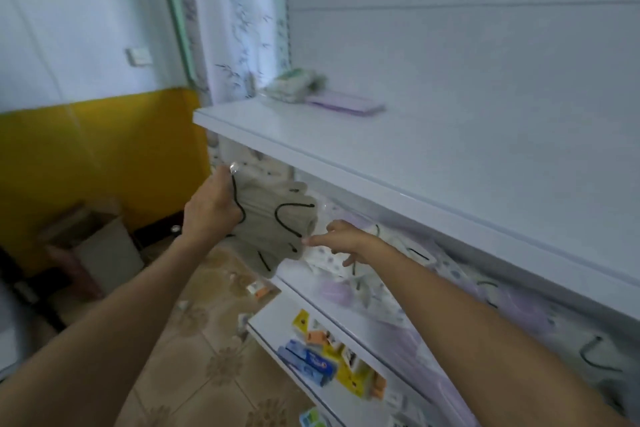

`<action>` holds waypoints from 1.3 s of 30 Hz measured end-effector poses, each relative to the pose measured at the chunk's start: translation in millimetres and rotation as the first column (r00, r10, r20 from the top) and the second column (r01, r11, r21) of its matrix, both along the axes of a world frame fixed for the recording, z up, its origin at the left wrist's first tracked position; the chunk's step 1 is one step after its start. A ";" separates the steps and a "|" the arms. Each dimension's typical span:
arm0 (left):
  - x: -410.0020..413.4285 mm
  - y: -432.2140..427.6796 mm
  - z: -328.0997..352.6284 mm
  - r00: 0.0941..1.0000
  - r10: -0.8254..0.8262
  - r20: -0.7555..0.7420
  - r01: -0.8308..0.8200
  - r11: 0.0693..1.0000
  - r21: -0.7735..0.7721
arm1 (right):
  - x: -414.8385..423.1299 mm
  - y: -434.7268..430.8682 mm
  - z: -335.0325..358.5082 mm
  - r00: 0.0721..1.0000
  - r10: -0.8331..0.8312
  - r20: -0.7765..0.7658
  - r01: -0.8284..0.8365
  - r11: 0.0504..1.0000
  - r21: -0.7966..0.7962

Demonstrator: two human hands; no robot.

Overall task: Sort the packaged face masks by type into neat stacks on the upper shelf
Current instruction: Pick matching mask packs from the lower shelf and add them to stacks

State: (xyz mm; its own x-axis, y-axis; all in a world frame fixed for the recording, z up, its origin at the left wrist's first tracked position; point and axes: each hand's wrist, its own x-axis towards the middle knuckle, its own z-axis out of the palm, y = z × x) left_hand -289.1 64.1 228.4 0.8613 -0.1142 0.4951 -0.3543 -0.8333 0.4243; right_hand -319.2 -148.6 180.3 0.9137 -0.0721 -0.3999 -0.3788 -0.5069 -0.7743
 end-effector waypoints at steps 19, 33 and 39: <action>-1.2 -19.6 97.6 0.940 -0.337 -0.056 0.146 0.546 -0.825 | -37.6 -35.1 159.0 0.768 -0.335 0.546 0.102 0.906 0.412; -29.5 -223.0 82.6 0.694 -0.720 -0.016 0.407 0.410 -0.816 | -163.0 -185.0 168.5 0.512 -0.584 0.630 0.550 0.786 0.282; -43.1 -252.5 66.1 0.703 -0.682 -0.202 0.394 0.609 -0.688 | -173.7 -206.0 142.3 0.506 -0.668 0.546 0.615 0.723 0.314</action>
State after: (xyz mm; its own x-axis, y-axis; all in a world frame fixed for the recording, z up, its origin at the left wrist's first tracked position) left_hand -332.1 -188.4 294.5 0.8539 -0.4564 0.2500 -0.3260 -0.0946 0.9406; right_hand -492.9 -354.5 322.6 0.6600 -0.7328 0.1657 -0.0354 -0.2507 -0.9674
